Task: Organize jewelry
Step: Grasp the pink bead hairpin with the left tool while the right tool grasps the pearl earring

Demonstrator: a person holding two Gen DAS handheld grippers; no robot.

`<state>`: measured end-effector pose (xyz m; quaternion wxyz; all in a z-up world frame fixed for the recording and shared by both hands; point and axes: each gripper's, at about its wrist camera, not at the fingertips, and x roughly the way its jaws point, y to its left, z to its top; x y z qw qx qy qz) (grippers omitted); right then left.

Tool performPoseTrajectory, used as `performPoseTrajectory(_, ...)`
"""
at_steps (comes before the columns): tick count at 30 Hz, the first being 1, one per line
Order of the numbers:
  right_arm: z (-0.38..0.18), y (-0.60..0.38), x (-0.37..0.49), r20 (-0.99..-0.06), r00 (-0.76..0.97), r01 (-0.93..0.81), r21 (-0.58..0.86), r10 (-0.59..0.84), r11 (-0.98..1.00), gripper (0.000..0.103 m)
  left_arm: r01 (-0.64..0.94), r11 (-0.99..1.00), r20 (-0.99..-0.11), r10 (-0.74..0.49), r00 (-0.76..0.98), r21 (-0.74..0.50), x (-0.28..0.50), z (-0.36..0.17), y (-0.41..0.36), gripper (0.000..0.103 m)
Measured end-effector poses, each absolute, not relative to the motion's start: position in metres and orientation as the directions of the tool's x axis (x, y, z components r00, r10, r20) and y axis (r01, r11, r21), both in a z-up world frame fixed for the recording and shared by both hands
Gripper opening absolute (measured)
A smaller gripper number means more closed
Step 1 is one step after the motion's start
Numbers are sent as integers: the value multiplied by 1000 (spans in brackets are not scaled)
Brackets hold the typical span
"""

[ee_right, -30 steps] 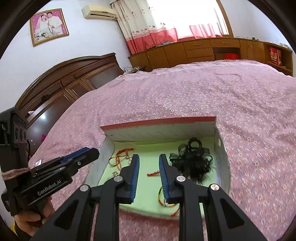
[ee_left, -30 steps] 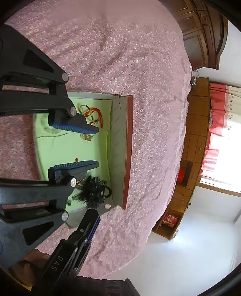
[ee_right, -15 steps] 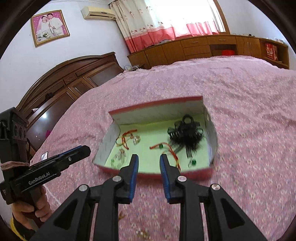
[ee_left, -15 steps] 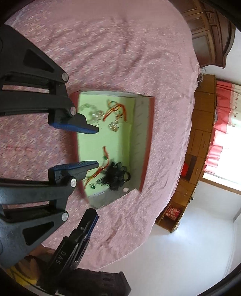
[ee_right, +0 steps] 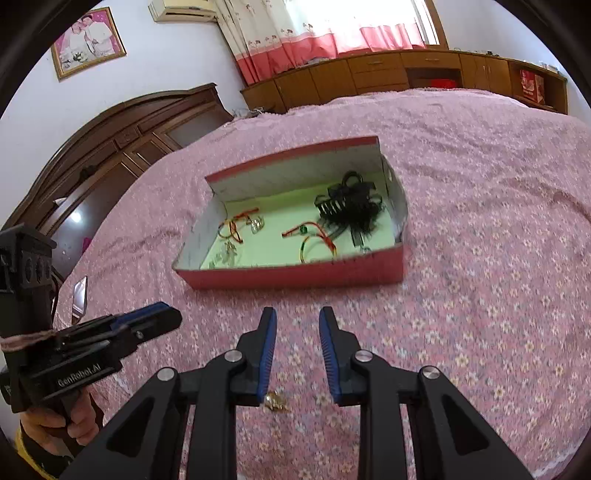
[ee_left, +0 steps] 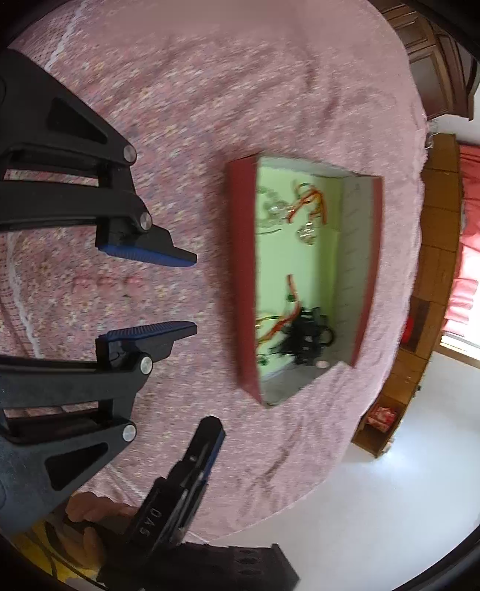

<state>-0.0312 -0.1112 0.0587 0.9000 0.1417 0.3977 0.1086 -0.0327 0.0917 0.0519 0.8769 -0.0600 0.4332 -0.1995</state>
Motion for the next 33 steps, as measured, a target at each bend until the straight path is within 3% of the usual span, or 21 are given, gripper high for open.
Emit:
performPoseTrajectory(24,31,-119,-51,-733,608,-27,366,306,930,28,260,937,-838,-330,435,-234,-50,-12,79,21)
performPoseTrajectory(27,29,-120,-51,-736,603,-22,370,307,929,28,261,938,-834,-327,444,-228,-50,-14,78,13)
performPoseTrajectory(28,28,-120,-51,-737,602,-21,370,307,929,28,265,937,-834,-327,445,-227,-50,-14,78,6)
performPoseTrajectory(33,26,-119,-51,-740,596,-21,373,311,928,28,262,934,-826,-341,448,-244,-49,-11,79,5)
